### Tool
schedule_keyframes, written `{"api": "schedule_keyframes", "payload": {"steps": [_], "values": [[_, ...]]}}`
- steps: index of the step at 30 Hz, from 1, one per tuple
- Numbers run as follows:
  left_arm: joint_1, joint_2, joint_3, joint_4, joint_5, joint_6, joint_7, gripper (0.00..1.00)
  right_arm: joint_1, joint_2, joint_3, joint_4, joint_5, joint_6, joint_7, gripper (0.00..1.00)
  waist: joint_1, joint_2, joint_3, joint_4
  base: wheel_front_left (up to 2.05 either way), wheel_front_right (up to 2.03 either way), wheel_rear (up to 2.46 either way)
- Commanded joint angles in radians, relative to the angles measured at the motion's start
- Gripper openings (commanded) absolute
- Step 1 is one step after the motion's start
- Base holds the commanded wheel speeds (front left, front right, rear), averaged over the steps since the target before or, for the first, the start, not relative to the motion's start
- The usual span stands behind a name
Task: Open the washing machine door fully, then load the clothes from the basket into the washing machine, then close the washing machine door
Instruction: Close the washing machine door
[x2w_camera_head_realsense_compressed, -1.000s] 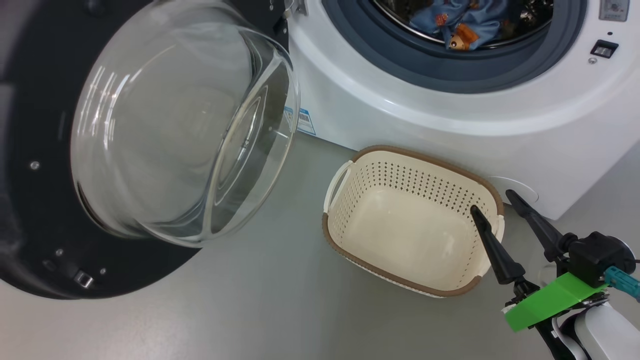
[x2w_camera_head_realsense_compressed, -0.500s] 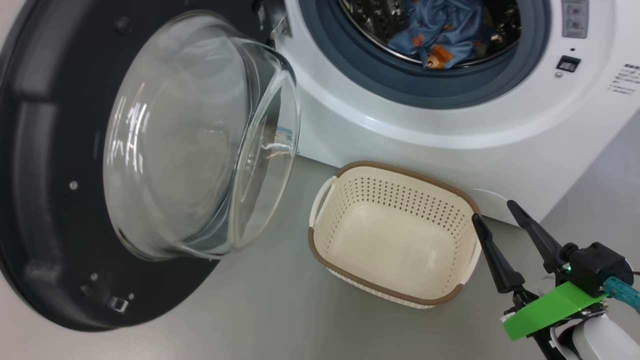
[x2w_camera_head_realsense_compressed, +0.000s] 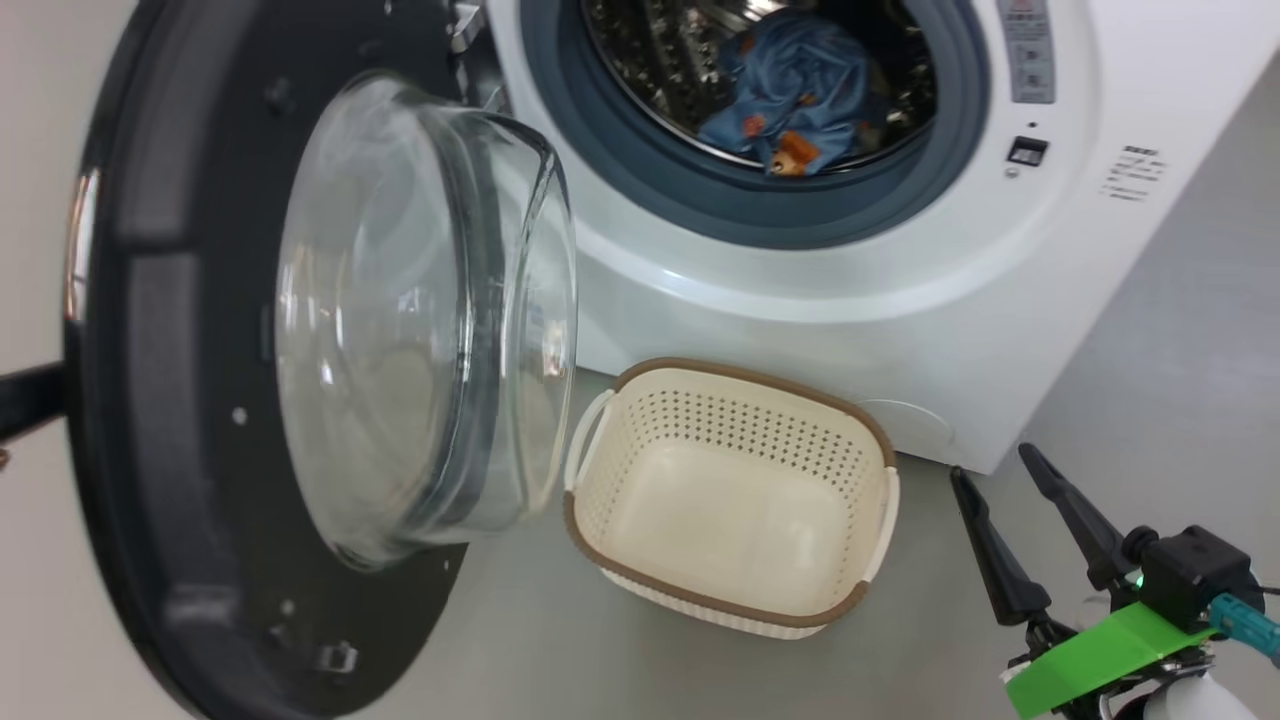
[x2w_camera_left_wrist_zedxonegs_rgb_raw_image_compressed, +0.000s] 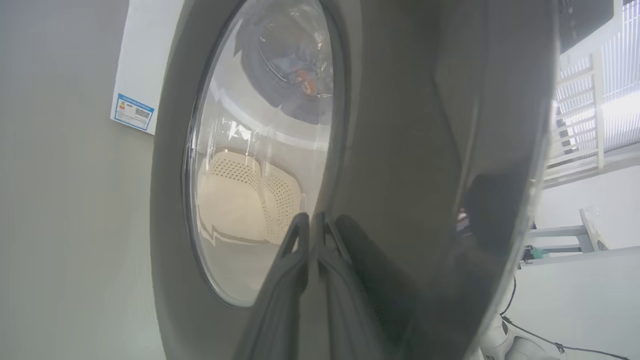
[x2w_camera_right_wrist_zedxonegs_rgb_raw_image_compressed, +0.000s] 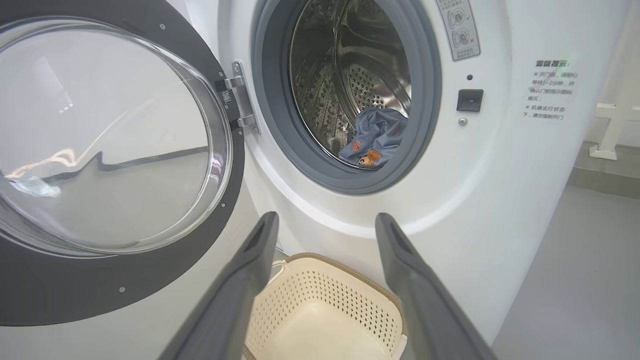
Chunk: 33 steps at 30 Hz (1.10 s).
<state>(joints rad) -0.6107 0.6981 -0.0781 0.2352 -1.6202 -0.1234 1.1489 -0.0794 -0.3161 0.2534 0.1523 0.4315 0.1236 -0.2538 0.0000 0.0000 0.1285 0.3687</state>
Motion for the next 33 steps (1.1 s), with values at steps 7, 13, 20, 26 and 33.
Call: {"api": "schedule_keyframes", "payload": {"steps": [7, 13, 20, 26, 33], "values": [[-0.022, 0.023, 0.015, -0.099, -0.009, -0.003, 0.018, 0.0, 0.019, 0.009, -0.001, -0.028, -0.008, 0.007, -0.008, 1.0, 0.0, 0.0, -0.03, -0.086, 0.0, 0.0, 0.0], [-0.022, 0.0, -0.003, -0.122, 0.007, 0.001, 0.007, 0.0, 0.036, 0.023, -0.015, -0.03, -0.01, 0.007, -0.008, 1.0, 0.0, 0.0, -0.044, -0.152, 0.0, 0.0, 0.0], [-0.03, -0.028, -0.013, -0.128, 0.026, 0.002, -0.02, 0.0, 0.047, 0.035, -0.026, -0.034, -0.012, 0.007, -0.008, 1.0, 0.0, 0.0, -0.052, -0.234, 0.0, 0.0, 0.0], [-0.039, -0.047, -0.017, -0.127, 0.046, 0.003, -0.048, 0.0, 0.049, 0.041, -0.035, -0.038, -0.013, 0.007, -0.008, 1.0, 0.0, 0.0, -0.047, -0.302, 0.0, 0.0, 0.0], [-0.05, -0.069, -0.02, -0.127, 0.071, 0.006, -0.083, 0.0, 0.051, 0.045, -0.046, -0.042, -0.015, 0.007, -0.008, 1.0, 0.0, 0.0, -0.038, -0.364, 0.0, 0.0, 0.0]]}}
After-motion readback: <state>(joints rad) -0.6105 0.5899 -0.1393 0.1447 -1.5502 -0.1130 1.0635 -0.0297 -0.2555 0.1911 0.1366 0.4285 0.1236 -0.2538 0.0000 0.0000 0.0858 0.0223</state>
